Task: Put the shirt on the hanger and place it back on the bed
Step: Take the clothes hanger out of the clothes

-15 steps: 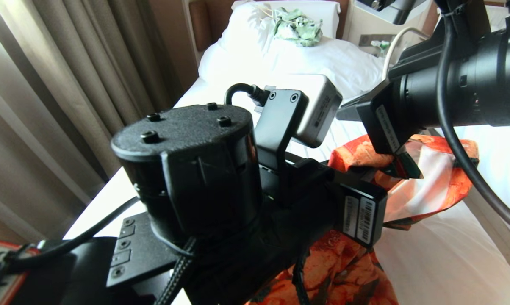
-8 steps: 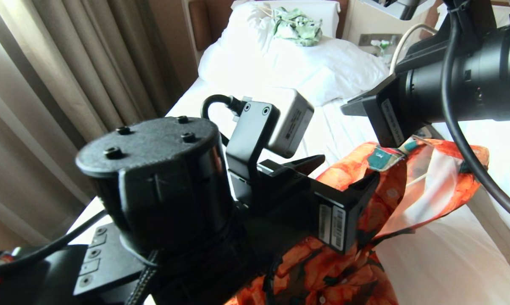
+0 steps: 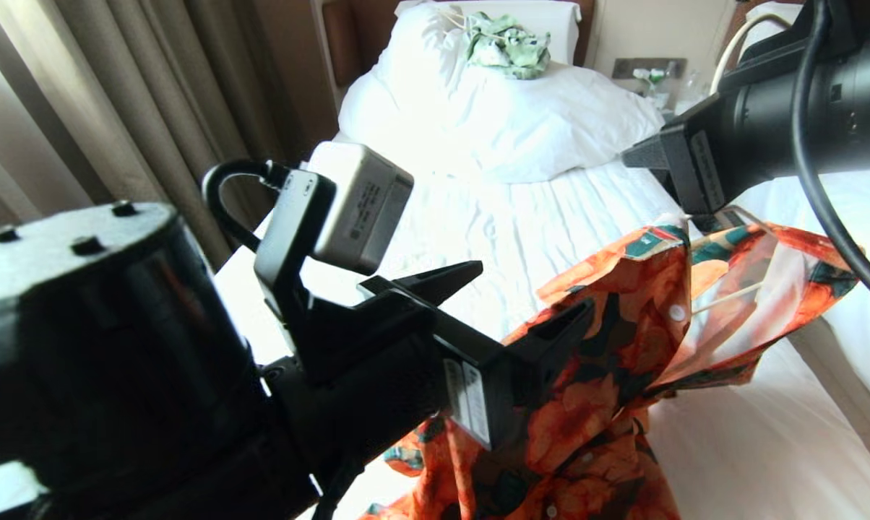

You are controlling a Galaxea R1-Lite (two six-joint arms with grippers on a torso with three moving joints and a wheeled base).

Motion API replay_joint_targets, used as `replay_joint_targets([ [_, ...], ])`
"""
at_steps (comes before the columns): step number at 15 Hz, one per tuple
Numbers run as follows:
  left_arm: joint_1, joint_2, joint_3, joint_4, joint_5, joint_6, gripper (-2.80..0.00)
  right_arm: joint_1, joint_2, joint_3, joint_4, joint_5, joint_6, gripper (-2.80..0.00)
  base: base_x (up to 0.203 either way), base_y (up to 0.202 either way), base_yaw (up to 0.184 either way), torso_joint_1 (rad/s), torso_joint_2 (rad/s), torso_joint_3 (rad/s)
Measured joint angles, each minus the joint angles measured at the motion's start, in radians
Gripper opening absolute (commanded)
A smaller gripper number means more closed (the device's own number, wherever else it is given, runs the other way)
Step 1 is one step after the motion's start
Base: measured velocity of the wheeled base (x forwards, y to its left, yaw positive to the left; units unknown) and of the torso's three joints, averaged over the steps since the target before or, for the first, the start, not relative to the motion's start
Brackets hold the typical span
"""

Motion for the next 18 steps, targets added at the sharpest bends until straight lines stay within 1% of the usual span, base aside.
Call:
replay_joint_targets([
  [1,0.003,-0.017,0.008,0.000,0.001,0.000,0.00,-0.016,-0.004,0.000,0.000,0.000,0.000,-2.80,0.000,0.000,0.000,0.000,0.00,0.000],
  [2,0.011,-0.032,0.018,0.000,0.001,0.001,-2.80,-0.033,-0.007,0.000,0.000,0.000,0.000,-2.80,0.000,0.000,0.000,0.000,0.00,0.000],
  [6,0.077,-0.098,0.066,0.000,-0.002,0.000,-2.80,-0.080,-0.025,0.020,-0.001,0.005,0.015,-2.80,0.000,0.000,0.000,0.000,0.00,0.000],
  [9,0.176,-0.164,0.124,0.006,-0.008,-0.001,-2.80,-0.097,-0.045,0.033,-0.023,0.007,0.036,-2.80,0.000,0.000,0.000,0.011,-0.04,-0.030],
  [11,0.239,-0.221,0.149,0.013,-0.042,-0.002,-2.80,-0.112,-0.056,0.037,-0.083,0.006,0.038,-2.80,0.000,0.000,0.000,0.060,-0.33,-0.262],
  [12,0.256,-0.244,0.156,0.021,-0.049,-0.002,-2.80,-0.127,-0.059,0.037,-0.113,0.006,0.036,-2.80,0.000,0.000,0.000,0.084,-0.42,-0.315],
  [15,0.286,-0.300,0.174,0.052,-0.049,-0.003,-2.80,-0.200,-0.063,0.030,-0.165,0.004,0.027,-2.80,0.000,0.000,0.000,0.106,-0.46,-0.351],
  [18,0.311,-0.324,0.189,0.052,-0.048,-0.003,-2.80,-0.225,-0.064,0.026,-0.228,0.004,0.022,-2.80,0.000,0.000,0.000,0.133,-0.50,-0.368],
])
